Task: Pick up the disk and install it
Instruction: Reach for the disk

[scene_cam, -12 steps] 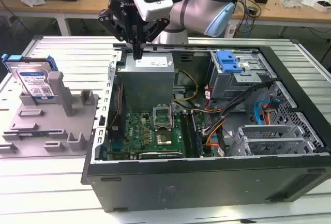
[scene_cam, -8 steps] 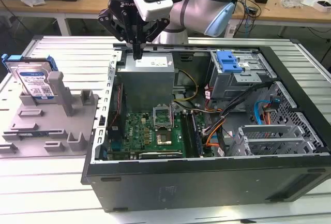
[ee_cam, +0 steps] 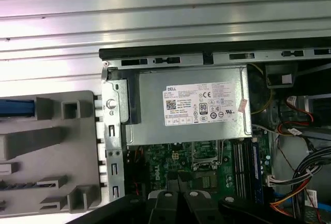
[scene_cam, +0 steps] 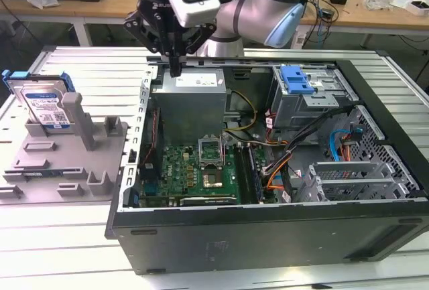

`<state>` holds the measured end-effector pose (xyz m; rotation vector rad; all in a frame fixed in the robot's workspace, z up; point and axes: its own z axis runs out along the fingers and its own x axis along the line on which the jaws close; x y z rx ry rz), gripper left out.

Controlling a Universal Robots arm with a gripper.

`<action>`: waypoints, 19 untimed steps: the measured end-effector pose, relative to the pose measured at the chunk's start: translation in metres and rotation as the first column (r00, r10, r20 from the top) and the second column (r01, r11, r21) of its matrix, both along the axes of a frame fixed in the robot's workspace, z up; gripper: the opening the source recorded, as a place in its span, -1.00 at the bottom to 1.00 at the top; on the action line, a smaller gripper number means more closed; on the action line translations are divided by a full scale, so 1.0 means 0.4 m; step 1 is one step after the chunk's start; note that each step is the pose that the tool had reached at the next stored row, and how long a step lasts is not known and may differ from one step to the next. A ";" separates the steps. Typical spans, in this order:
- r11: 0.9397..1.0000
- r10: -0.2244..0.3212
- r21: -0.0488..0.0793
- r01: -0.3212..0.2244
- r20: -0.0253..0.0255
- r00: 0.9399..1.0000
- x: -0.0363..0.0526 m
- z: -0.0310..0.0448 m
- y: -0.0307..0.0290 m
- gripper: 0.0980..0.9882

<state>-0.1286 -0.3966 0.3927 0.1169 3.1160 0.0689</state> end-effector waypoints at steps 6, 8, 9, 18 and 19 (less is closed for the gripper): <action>1.000 0.000 0.000 0.000 -0.010 1.000 -0.076 -0.012 0.050 -0.98; 1.000 0.000 0.000 0.000 -0.012 1.000 -0.110 -0.018 0.067 -0.98; 1.000 0.000 0.000 0.000 -0.013 1.000 -0.121 -0.019 0.070 -0.98; 1.000 0.000 0.000 0.000 -0.018 1.000 -0.271 -0.039 0.116 -0.98; 1.000 0.000 0.000 0.000 -0.018 1.000 -0.291 -0.042 0.124 -0.98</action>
